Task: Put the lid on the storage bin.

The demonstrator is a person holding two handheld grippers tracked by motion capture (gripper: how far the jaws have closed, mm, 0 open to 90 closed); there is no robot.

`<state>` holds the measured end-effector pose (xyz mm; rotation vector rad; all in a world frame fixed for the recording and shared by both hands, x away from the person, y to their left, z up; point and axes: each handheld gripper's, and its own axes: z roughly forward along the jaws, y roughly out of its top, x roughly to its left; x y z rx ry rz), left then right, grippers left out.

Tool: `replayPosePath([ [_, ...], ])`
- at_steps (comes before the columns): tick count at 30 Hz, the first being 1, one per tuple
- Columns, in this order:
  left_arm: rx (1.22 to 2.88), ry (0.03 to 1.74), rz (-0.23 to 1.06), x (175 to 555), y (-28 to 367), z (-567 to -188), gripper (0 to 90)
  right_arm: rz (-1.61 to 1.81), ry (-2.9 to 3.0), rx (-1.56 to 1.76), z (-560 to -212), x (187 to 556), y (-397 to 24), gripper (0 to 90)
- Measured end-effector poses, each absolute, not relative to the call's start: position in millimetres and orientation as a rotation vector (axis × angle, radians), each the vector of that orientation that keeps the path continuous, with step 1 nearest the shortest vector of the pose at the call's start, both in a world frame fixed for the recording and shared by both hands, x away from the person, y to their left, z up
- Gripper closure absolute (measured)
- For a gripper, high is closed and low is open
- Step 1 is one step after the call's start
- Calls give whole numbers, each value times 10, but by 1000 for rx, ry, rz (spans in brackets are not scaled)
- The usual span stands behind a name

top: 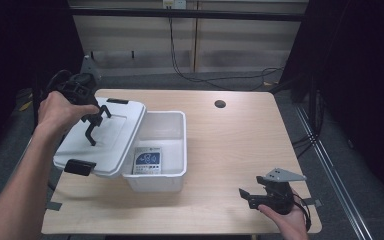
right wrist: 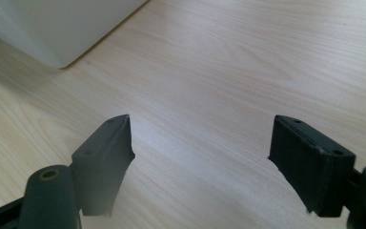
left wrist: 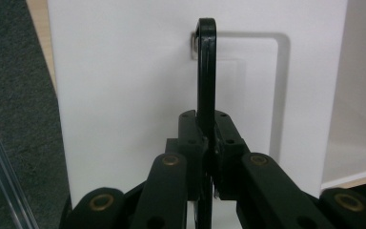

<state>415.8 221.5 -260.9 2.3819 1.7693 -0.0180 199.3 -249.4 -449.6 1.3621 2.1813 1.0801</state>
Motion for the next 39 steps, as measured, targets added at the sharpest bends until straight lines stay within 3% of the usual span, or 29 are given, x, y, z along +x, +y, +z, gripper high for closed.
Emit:
replayPosePath([
  [39,2221,1957,-31,4190,1426,-2615,848,1087,2188,1354,-4495,1988,-2497,216],
])
